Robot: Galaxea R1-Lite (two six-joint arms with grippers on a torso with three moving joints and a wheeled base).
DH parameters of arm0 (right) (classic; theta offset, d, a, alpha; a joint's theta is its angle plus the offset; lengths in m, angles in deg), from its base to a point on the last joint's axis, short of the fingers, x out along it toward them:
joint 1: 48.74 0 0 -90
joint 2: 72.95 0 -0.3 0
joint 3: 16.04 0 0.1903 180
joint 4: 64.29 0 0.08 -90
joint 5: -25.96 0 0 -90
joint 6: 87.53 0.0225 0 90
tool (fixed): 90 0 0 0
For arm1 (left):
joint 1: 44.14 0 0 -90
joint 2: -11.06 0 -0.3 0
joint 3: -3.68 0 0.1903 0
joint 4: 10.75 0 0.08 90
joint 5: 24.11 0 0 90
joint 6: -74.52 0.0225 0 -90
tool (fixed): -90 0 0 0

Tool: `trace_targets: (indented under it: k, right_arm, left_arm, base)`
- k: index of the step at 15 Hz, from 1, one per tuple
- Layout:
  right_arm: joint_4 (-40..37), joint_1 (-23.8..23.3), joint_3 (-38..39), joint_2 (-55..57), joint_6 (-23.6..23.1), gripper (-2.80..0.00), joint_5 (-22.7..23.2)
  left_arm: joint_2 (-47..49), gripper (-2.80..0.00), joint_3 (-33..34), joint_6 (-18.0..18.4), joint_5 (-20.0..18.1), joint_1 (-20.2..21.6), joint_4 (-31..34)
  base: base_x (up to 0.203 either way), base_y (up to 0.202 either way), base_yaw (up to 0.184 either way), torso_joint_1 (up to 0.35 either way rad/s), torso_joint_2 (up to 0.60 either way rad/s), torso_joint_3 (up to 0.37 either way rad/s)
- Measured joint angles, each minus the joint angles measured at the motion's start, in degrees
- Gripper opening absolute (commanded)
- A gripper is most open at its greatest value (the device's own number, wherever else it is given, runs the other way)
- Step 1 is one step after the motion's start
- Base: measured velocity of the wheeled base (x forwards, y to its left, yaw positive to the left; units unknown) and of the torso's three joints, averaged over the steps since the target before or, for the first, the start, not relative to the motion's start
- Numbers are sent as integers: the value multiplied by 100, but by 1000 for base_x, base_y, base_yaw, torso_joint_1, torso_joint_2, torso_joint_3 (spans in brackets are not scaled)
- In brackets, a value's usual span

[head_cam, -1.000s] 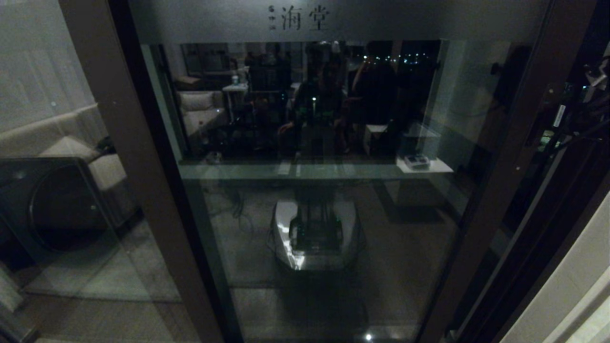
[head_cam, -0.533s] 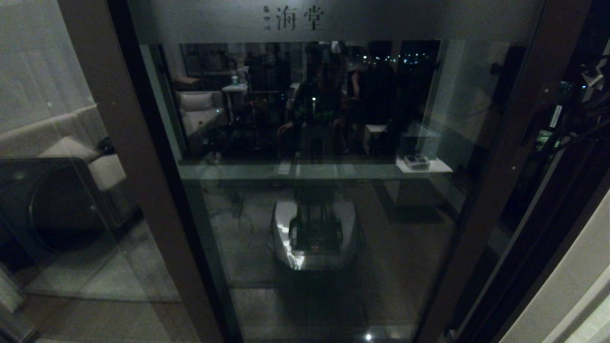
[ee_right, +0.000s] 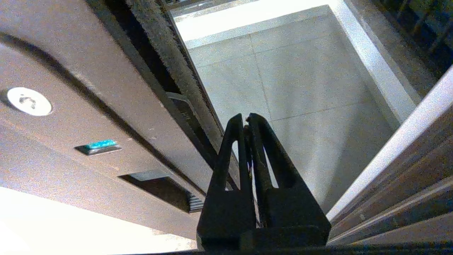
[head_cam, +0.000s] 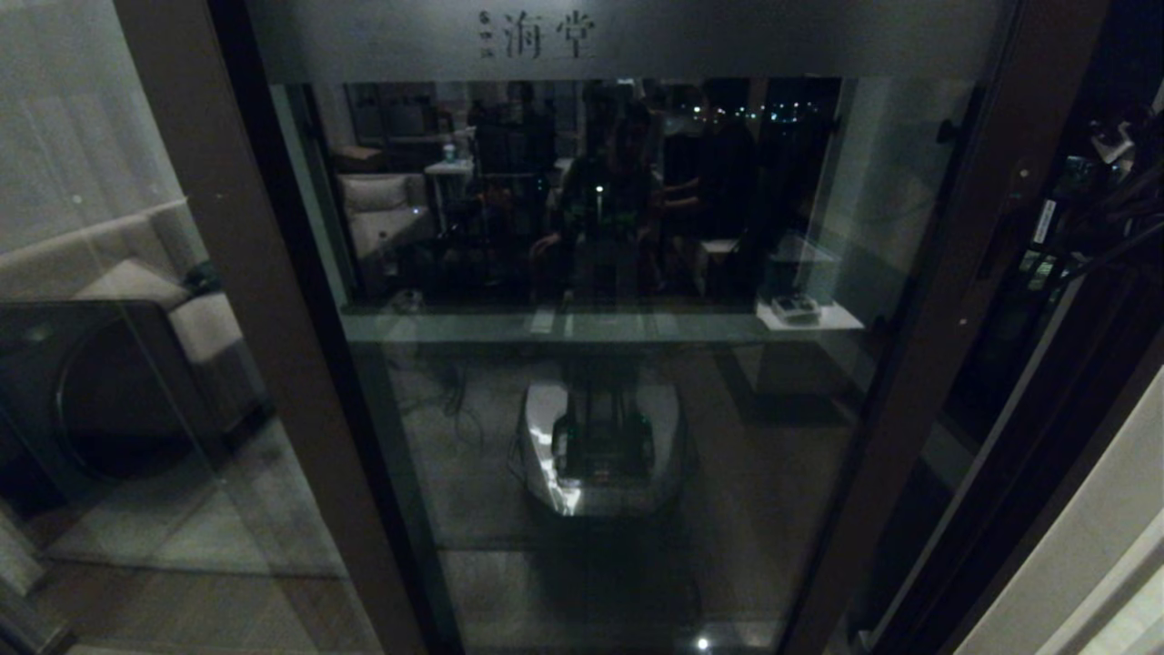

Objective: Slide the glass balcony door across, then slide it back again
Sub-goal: Open the slid door

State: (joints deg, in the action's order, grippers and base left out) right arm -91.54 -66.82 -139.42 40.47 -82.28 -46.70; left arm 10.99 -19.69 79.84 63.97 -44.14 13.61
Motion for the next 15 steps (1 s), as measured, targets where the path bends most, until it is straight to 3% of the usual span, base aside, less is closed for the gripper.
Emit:
trace_targets:
  k: [15]
  right_arm:
    - [5,242,206,-132,-2,-280,-73]
  left_arm:
    - [0,-280,0,0,-6,0,-2]
  base:
    - [0,0,0,0,0,0]
